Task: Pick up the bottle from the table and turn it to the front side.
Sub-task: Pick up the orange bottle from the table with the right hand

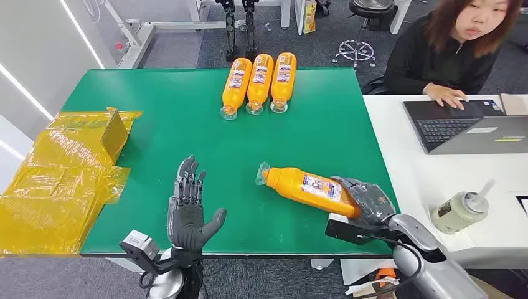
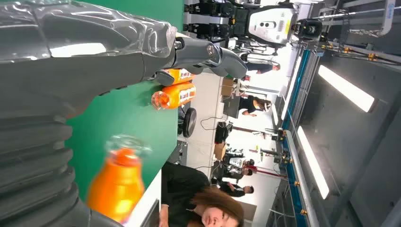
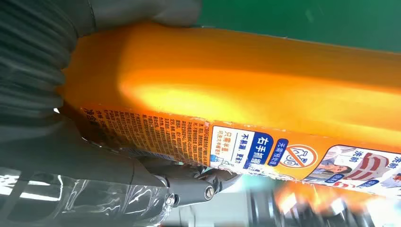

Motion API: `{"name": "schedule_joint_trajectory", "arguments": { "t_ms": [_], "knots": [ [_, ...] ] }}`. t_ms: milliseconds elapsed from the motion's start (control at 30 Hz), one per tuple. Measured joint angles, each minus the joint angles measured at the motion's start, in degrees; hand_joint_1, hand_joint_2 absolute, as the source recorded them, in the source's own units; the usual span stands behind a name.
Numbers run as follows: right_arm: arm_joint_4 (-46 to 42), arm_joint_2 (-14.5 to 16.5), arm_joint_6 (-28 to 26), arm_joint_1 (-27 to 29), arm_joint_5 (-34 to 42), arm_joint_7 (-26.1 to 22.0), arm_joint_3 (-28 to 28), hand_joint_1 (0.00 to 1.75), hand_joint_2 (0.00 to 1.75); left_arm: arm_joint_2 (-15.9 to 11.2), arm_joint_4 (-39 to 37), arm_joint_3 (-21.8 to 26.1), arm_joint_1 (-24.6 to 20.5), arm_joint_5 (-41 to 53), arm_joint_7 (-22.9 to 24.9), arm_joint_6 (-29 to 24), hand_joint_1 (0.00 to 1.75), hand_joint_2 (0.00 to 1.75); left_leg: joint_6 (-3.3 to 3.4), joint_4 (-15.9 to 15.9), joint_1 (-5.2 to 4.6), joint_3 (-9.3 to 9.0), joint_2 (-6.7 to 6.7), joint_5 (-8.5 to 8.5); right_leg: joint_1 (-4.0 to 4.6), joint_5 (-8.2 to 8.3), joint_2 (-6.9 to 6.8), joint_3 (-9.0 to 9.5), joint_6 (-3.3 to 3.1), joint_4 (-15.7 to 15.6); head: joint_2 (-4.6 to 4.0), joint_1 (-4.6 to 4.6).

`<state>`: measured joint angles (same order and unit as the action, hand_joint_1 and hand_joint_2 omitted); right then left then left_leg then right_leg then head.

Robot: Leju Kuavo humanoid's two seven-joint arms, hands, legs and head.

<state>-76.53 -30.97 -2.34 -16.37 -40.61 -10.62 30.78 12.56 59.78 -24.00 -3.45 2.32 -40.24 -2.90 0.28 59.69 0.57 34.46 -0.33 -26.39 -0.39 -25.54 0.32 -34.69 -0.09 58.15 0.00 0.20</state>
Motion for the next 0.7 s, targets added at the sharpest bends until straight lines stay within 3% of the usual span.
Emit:
{"name": "schedule_joint_trajectory", "arguments": {
  "t_ms": [400,700],
  "knots": [
    [-17.9,0.8,-5.7,13.2,-5.4,-2.1,-5.9,1.75,1.75,-0.3,-2.5,0.0,-1.7,-1.7,0.0,-0.3,0.0,1.75,0.0,-0.1,0.0,0.11,-0.06,-0.07,0.0,-0.14,-0.07,-0.06,-0.03,0.0,0.0,-0.01],
    [-20.3,6.4,-6.3,17.7,-11.1,-2.1,-5.7,1.75,1.75,1.1,-6.9,1.0,-3.4,-11.6,0.7,15.4,0.0,1.75,-0.01,-0.1,0.0,0.1,-0.03,-0.07,0.0,-0.14,-0.05,-0.07,-0.03,0.0,0.0,-0.01]
  ]
}}
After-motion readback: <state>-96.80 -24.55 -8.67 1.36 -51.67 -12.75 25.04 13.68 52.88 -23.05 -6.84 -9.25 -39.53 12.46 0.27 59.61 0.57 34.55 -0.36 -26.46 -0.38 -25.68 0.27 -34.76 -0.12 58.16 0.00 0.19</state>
